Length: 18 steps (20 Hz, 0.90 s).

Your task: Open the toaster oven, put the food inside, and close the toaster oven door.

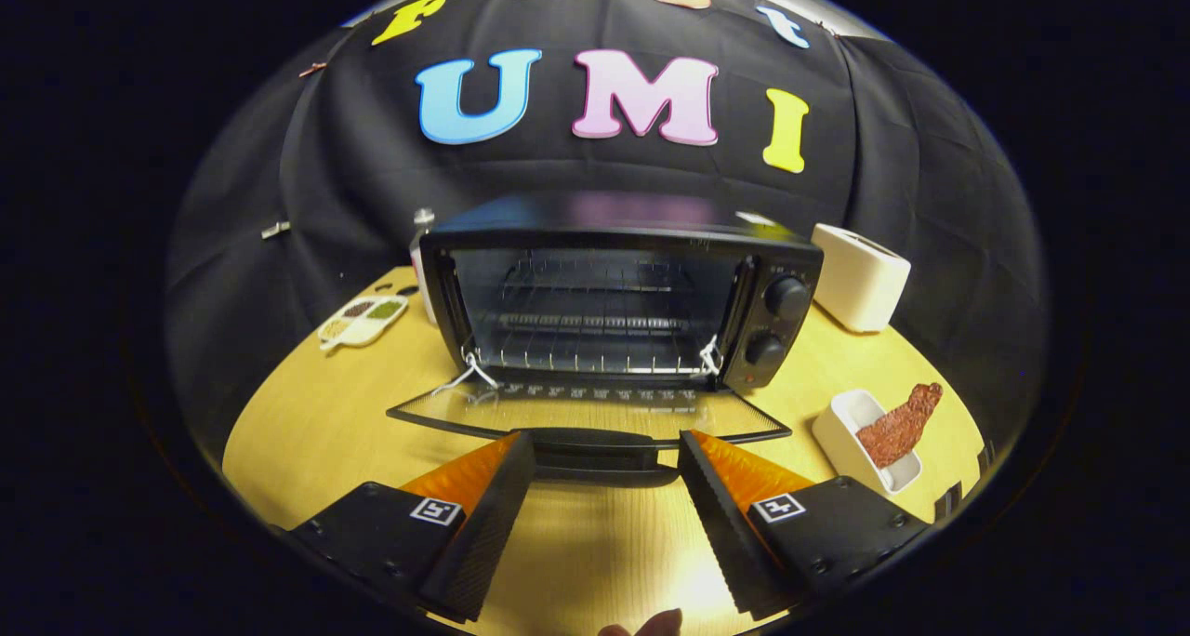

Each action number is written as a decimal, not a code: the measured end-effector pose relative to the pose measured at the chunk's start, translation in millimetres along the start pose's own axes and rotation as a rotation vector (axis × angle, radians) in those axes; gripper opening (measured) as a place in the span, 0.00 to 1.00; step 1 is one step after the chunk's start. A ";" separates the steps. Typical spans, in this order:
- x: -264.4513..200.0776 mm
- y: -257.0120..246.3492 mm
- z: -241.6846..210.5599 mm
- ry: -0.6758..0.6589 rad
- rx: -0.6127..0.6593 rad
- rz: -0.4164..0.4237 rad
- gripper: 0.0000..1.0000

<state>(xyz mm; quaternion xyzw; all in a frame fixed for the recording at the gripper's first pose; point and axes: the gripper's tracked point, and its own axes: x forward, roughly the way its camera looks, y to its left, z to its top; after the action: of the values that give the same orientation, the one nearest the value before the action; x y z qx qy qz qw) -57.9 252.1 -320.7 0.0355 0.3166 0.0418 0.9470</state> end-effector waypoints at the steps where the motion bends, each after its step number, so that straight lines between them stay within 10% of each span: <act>1: 3.3 -0.4 -10.1 0.043 -0.005 0.016 0.97; 9: -11.3 -9.7 -18.6 0.046 -0.097 0.093 0.98; 18: -62.6 -28.1 80.3 -0.158 -0.154 0.262 0.98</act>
<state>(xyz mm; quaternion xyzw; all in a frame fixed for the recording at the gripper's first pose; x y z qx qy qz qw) -57.7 214.5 -222.0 0.0071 0.2296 0.1859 0.9553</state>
